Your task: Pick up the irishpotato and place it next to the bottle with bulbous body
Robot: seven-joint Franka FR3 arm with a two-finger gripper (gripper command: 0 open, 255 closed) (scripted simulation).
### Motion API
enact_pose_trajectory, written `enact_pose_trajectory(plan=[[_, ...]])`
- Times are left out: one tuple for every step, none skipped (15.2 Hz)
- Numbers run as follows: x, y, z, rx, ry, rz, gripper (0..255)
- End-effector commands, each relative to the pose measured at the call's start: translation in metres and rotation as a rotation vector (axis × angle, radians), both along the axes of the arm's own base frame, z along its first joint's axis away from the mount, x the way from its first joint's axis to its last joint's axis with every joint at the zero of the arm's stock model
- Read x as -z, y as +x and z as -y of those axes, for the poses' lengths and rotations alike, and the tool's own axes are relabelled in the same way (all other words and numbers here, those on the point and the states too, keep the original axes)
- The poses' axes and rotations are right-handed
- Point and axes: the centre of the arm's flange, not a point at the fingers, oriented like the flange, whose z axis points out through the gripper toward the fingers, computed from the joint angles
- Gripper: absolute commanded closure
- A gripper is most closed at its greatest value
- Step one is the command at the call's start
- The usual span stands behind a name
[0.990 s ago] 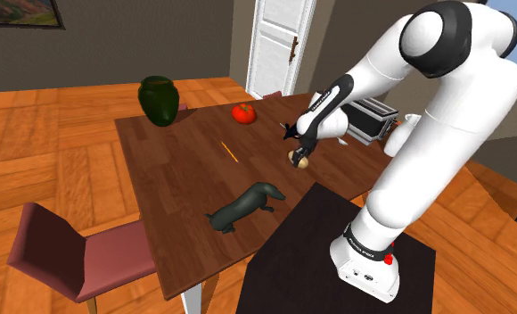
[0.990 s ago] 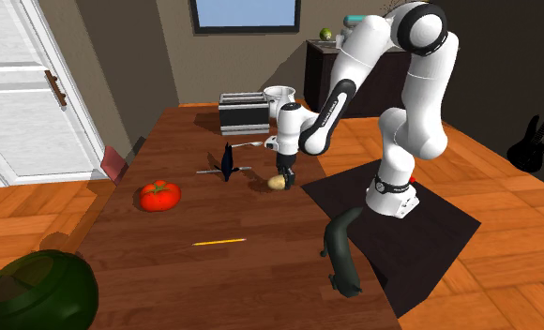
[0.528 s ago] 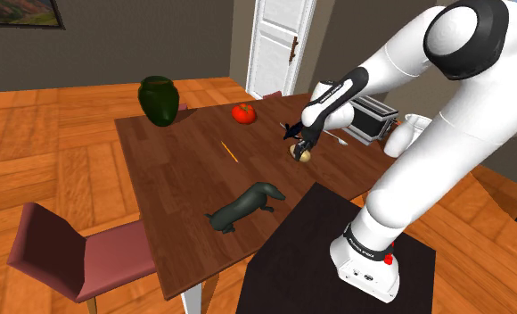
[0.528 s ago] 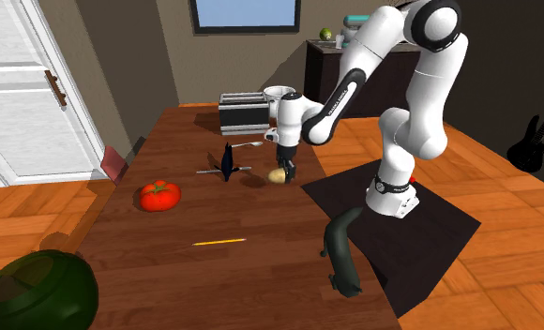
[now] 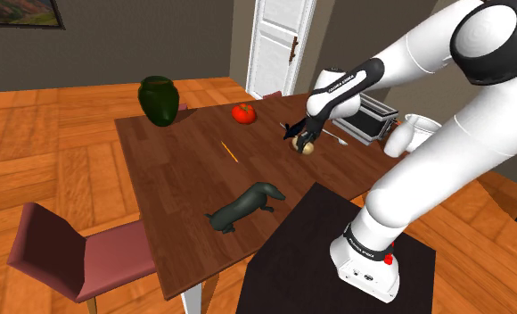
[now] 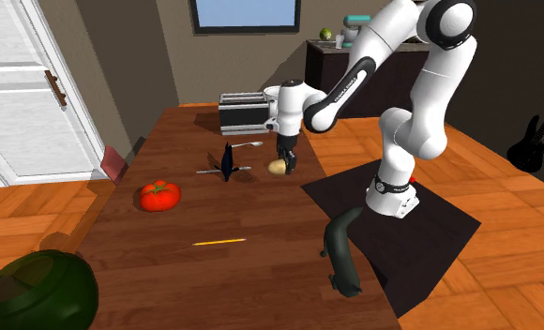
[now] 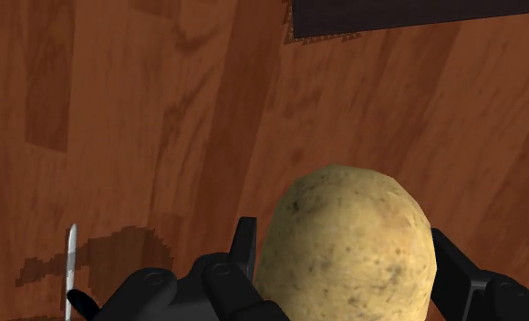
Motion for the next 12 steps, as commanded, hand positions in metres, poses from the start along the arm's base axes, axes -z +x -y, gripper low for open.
enact_pose_trajectory(plan=[[-0.010,0.000,0.000,0.000,0.000,-0.001,255],[-0.015,0.000,0.000,0.000,0.000,-0.001,255],[-0.020,0.000,0.000,0.000,0.000,-0.001,255],[-0.026,0.000,0.000,0.000,0.000,-0.001,255],[-0.031,0.000,0.000,0.000,0.000,-0.001,255],[-0.036,0.000,0.000,0.000,0.000,-0.001,255],[-0.042,0.000,0.000,0.000,0.000,-0.001,255],[-0.047,0.000,0.000,0.000,0.000,-0.001,255],[-0.052,0.000,0.000,0.000,0.000,-0.001,255],[-0.057,0.000,0.000,0.000,0.000,-0.001,255],[-0.063,0.000,0.000,0.000,0.000,-0.001,255],[-0.068,0.000,0.000,0.000,0.000,-0.001,255]])
